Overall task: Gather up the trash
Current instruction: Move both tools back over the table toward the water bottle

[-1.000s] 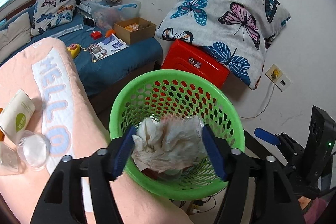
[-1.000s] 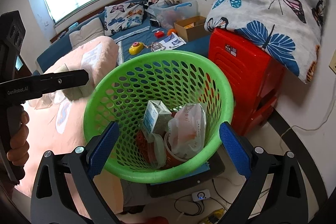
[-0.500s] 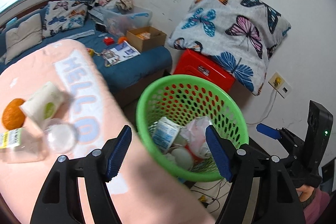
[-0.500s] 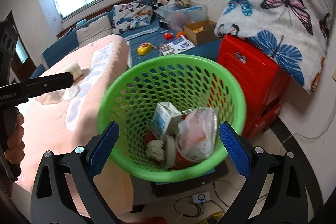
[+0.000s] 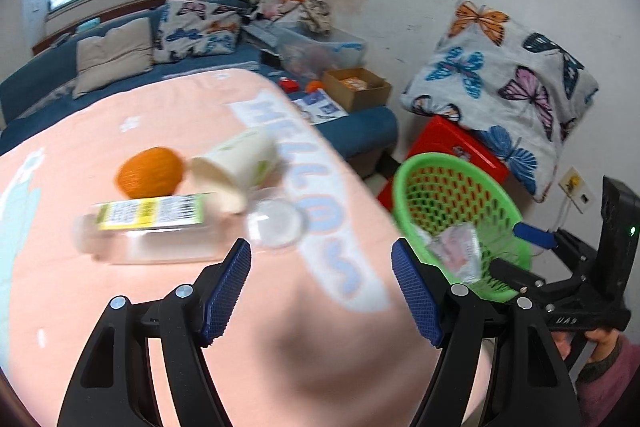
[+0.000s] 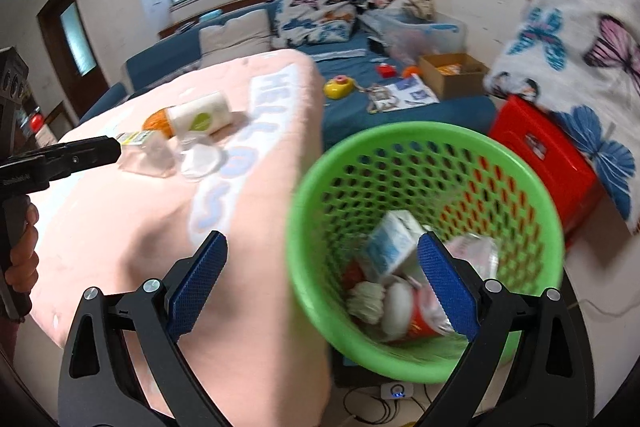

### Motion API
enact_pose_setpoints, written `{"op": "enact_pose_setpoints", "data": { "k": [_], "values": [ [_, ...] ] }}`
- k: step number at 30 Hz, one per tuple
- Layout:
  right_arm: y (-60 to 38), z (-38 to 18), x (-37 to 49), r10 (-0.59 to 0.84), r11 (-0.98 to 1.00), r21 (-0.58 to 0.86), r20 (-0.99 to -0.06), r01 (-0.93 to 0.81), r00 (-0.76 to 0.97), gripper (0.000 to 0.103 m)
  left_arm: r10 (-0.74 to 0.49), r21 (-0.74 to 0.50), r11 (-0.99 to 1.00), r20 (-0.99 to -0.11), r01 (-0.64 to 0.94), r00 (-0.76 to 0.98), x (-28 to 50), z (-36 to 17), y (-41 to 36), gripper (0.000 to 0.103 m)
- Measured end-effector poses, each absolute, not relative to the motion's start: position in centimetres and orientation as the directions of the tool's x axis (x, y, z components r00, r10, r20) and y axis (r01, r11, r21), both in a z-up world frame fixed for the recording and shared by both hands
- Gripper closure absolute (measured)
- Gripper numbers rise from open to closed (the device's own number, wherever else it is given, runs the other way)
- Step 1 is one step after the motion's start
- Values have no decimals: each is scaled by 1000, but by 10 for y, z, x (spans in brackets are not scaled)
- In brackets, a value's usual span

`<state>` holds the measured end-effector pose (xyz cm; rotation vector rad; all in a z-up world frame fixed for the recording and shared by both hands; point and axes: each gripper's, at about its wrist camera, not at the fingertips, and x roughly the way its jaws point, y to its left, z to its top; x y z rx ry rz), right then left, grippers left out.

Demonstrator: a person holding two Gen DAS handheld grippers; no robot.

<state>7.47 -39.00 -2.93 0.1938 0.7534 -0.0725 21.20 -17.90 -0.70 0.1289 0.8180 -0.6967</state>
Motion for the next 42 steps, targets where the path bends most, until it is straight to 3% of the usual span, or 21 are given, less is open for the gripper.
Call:
{"op": "enact_pose_setpoints", "data": {
  "k": [15, 23, 34, 39, 42],
  "values": [
    [-326, -33, 149, 107, 993, 117, -727, -32, 678, 11, -450, 27, 678, -774, 735, 445, 289, -16, -92, 32],
    [-306, -42, 193, 146, 989, 134, -752, -68, 642, 12, -480, 81, 475, -811, 876, 335, 330, -21, -85, 21],
    [-290, -55, 234, 165, 986, 107, -779, -131, 604, 12, -434, 135, 158, -880, 978, 192, 351, -48, -114, 21],
    [-290, -64, 246, 179, 983, 119, -791, -139, 585, 12, -410, 123, 75, -901, 990, 143, 356, -56, -123, 27],
    [-288, -68, 250, 177, 983, 112, -797, -147, 577, 12, -396, 111, 57, -910, 992, 124, 357, -63, -126, 37]
  ]
}}
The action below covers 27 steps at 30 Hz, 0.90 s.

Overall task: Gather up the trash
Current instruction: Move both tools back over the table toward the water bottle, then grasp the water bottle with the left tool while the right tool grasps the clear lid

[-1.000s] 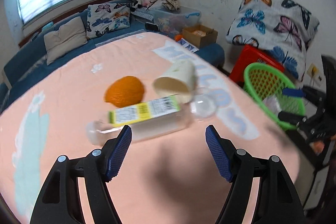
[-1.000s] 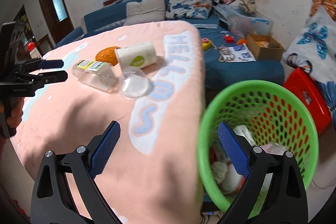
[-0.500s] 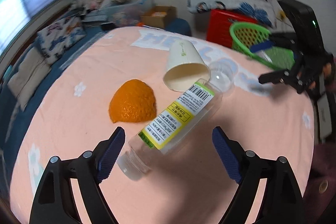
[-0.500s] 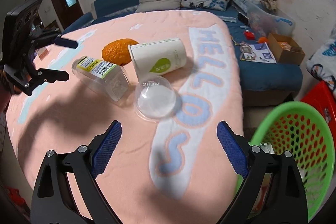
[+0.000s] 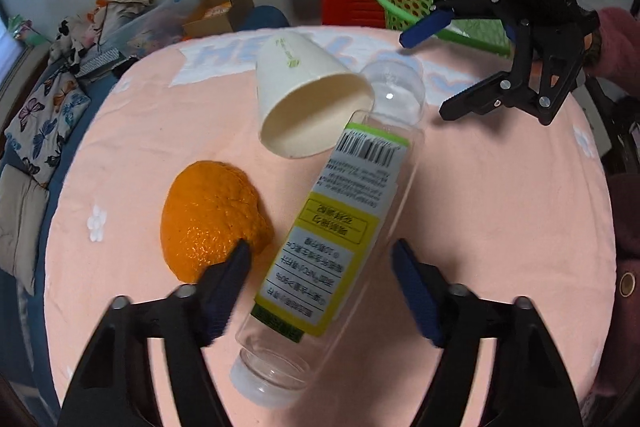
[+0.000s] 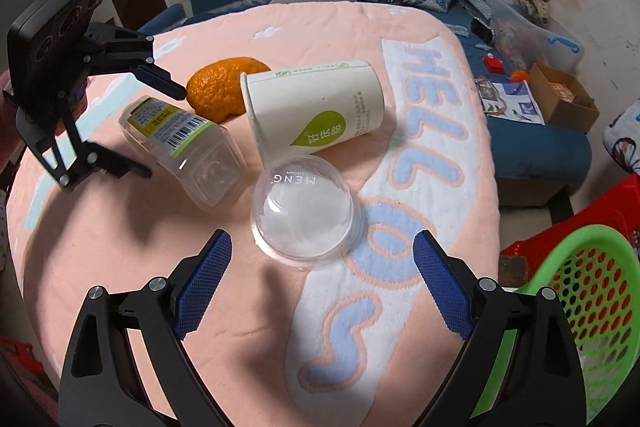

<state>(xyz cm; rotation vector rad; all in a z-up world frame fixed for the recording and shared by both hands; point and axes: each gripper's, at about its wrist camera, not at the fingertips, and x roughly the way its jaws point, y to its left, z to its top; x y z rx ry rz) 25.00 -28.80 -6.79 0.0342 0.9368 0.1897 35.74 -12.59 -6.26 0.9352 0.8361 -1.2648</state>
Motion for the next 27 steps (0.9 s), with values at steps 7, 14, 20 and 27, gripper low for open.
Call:
{"op": "enact_pose_setpoints", "data": {
  "k": [7, 14, 20, 27],
  "values": [
    [-288, -74, 259, 194, 979, 117, -803, -169, 564, 18, -424, 88, 74, -899, 993, 111, 351, -65, -120, 45],
    [-280, -81, 269, 205, 974, 110, -802, -199, 561, 28, -414, 39, 145, -905, 989, 97, 342, -61, -113, 49],
    [-275, -83, 277, 202, 974, 102, -794, -202, 574, 32, -416, -15, 225, -906, 974, 82, 336, -62, -114, 49],
    [-271, -83, 273, 184, 977, 83, -790, -195, 586, 37, -423, -27, 255, -902, 967, 86, 338, -64, -120, 49]
  ]
}}
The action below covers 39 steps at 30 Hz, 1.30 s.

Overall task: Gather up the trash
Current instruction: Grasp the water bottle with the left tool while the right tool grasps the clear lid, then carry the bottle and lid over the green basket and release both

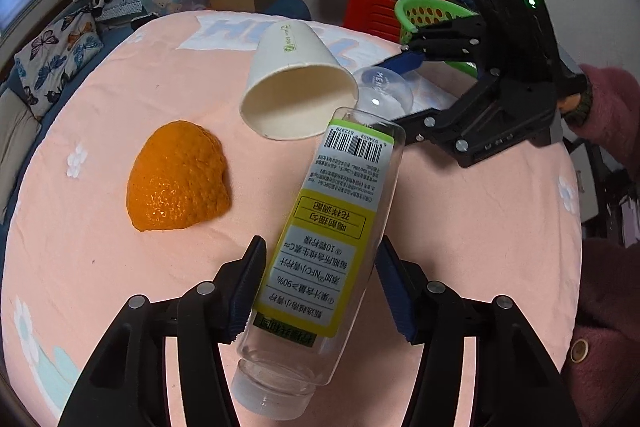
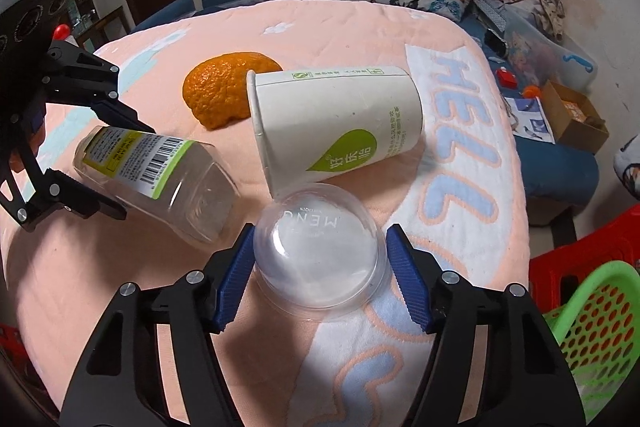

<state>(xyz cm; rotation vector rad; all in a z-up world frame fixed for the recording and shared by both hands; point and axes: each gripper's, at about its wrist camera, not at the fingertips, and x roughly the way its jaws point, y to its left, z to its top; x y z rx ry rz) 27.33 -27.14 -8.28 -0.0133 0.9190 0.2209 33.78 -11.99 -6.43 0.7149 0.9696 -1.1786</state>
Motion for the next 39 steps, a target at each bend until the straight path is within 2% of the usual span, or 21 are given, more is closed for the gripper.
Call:
{"op": "enact_pose_setpoints", "data": {
  "k": [12, 24, 39],
  "values": [
    [-275, -70, 249, 198, 979, 129, -772, -156, 604, 38, -456, -15, 334, -878, 942, 147, 317, -63, -117, 55],
    [-290, -45, 198, 168, 986, 135, -743, -101, 648, 38, -497, -68, 464, -845, 883, 196, 276, -55, -117, 57],
    [-396, -36, 115, -44, 977, 101, -761, 185, 647, 37, -555, -96, 523, -793, 847, 253, 229, -21, -140, 57]
  ]
}}
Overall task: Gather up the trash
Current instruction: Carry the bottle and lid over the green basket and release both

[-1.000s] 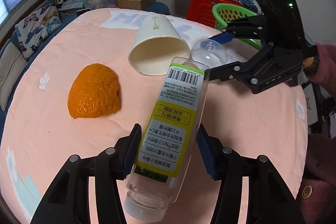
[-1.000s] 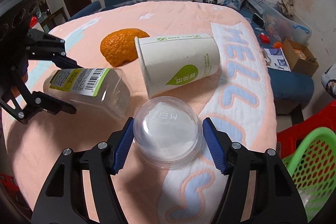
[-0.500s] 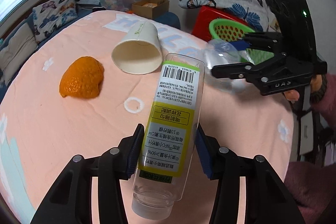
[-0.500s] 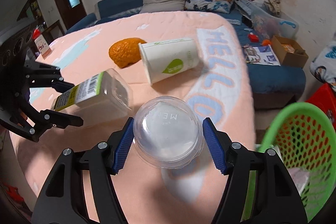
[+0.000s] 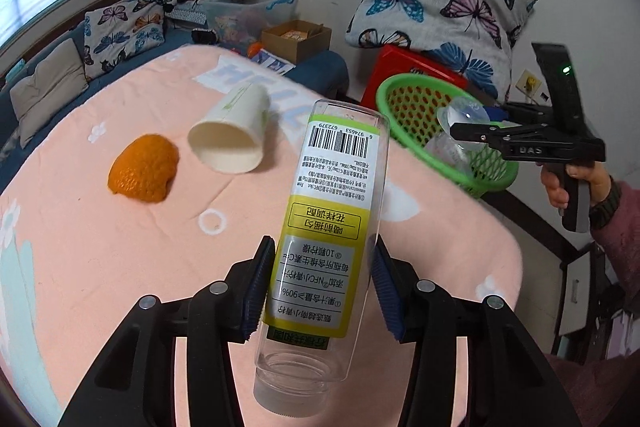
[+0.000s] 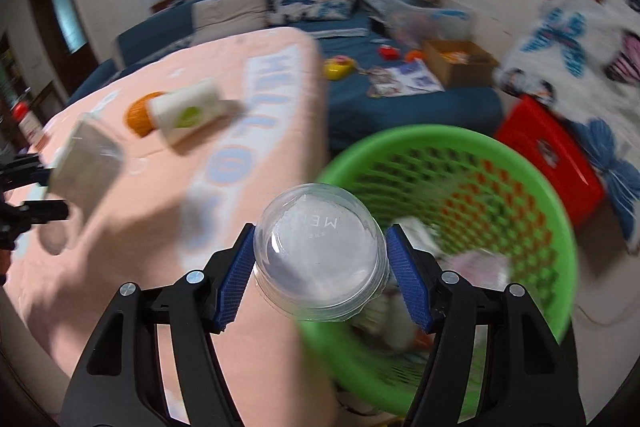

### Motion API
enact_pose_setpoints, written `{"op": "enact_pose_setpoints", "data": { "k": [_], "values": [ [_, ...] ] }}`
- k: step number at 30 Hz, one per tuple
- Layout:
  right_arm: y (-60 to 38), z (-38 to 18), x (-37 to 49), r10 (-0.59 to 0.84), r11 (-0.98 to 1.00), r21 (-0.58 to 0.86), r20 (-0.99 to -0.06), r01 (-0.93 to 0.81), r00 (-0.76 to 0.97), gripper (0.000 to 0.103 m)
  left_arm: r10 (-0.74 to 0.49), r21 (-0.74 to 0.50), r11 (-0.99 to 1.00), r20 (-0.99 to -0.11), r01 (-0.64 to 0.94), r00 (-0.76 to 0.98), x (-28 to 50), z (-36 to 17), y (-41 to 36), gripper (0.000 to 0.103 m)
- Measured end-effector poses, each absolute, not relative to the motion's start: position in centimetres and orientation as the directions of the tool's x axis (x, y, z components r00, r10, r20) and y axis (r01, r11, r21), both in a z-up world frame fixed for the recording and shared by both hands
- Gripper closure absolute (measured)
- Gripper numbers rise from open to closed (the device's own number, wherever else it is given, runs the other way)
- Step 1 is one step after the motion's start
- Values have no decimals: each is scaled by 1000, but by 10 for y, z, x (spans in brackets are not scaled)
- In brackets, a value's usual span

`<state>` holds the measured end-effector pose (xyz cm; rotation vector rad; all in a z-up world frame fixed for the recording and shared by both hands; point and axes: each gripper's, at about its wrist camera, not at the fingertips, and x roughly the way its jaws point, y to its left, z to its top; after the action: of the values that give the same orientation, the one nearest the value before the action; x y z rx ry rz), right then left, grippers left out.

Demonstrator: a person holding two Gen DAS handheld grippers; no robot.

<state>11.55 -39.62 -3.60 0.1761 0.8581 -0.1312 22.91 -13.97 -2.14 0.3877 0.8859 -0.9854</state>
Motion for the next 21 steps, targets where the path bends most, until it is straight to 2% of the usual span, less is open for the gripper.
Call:
{"op": "enact_pose_setpoints", "data": {
  "k": [10, 17, 21],
  "values": [
    [-475, -53, 75, -151, 926, 98, -790, 365, 594, 36, -586, -112, 509, -771, 854, 248, 205, -4, -176, 57],
    [-498, -59, 57, -156, 903, 134, -783, 409, 602, 29, -611, -114, 479, -755, 870, 237, 190, 9, -215, 57],
    [-501, -55, 50, -154, 902, 144, -772, 406, 617, 29, -625, -126, 467, -747, 875, 226, 189, 13, -236, 57]
  ]
}}
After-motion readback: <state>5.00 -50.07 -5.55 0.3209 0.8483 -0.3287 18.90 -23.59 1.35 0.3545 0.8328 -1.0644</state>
